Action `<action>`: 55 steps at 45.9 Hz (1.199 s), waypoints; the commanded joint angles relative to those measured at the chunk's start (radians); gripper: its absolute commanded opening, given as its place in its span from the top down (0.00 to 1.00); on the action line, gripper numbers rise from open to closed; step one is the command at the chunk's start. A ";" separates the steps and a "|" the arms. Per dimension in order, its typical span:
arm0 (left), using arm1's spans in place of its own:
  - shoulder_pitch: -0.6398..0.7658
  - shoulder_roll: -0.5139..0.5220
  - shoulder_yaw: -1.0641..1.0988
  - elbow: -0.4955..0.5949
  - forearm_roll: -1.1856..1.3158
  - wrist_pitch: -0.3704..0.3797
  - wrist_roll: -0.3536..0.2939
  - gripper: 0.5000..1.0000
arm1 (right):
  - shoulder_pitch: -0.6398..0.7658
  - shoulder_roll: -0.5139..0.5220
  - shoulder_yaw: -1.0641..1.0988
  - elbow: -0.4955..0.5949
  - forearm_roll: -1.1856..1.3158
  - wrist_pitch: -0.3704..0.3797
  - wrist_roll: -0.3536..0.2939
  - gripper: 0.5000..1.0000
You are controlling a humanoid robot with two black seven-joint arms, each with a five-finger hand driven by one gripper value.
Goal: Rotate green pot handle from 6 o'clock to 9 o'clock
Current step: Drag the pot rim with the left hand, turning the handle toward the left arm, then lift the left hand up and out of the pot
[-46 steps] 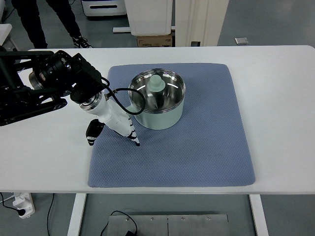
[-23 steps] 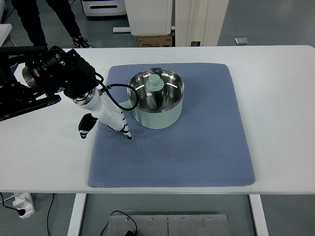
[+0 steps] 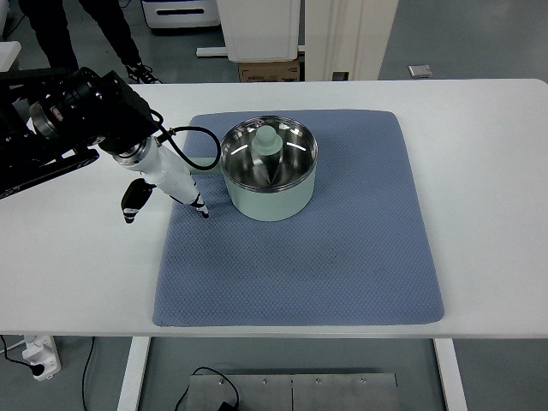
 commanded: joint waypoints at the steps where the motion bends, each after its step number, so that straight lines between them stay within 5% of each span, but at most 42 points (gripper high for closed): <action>1: 0.000 -0.009 0.000 0.007 0.001 0.000 0.002 0.00 | 0.000 0.000 0.000 0.000 0.000 0.000 0.000 0.00; 26: -0.006 -0.008 -0.003 -0.153 -0.070 0.000 -0.075 0.00 | 0.000 0.000 0.000 0.000 0.000 0.000 0.000 0.00; 46: 0.006 -0.051 -0.153 -0.155 -0.691 0.000 -0.061 0.00 | 0.000 0.000 0.000 0.000 0.000 0.000 0.000 0.00; 55: 0.029 -0.069 -0.262 -0.020 -1.030 0.000 -0.029 0.00 | 0.000 0.000 0.000 0.000 0.000 0.000 0.000 0.00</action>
